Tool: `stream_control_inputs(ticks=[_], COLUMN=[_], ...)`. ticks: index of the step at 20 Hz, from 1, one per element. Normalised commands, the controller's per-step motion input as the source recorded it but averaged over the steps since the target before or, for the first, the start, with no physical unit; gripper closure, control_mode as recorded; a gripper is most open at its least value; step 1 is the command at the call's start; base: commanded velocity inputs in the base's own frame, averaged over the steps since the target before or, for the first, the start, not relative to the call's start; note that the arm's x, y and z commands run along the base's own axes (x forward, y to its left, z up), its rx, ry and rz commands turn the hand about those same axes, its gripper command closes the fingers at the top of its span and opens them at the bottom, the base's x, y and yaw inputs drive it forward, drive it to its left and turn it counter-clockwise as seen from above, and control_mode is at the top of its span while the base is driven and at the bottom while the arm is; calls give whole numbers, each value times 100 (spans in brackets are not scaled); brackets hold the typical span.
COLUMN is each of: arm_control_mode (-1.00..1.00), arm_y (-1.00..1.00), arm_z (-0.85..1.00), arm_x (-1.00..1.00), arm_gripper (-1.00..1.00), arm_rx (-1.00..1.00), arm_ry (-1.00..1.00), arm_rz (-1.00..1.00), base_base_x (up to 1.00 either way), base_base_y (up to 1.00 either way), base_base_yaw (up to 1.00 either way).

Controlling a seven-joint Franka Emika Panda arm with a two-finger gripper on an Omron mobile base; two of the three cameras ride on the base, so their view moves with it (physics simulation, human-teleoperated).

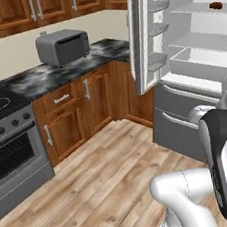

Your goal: Gather the eggplant and carrot from the fridge and place them on a tray on the dining counter. Then gather the steak and chicken drumstick from the fridge and place them on the other tray.

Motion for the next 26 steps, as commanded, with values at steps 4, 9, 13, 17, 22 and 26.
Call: stream_control_inputs(ticks=[4,9,13,17,22,26], arm_control_mode=[100,100,100,100,100,100], arm_y=[0,0,0,0,0,0], arm_z=[0,0,0,0,0,0], arm_x=[0,0,0,0,0,0], arm_gripper=[-100,-100,-100,-100,-100,-100], arm_rx=[0,0,0,0,0,0], arm_ry=[0,0,0,0,0,0], arm_rz=[0,0,0,0,0,0], base_base_x=[66,55,61,66,70,72], base_base_y=[23,8,15,23,28,12], base_base_yaw=[-34,-35,-36,-35,-33,-29])
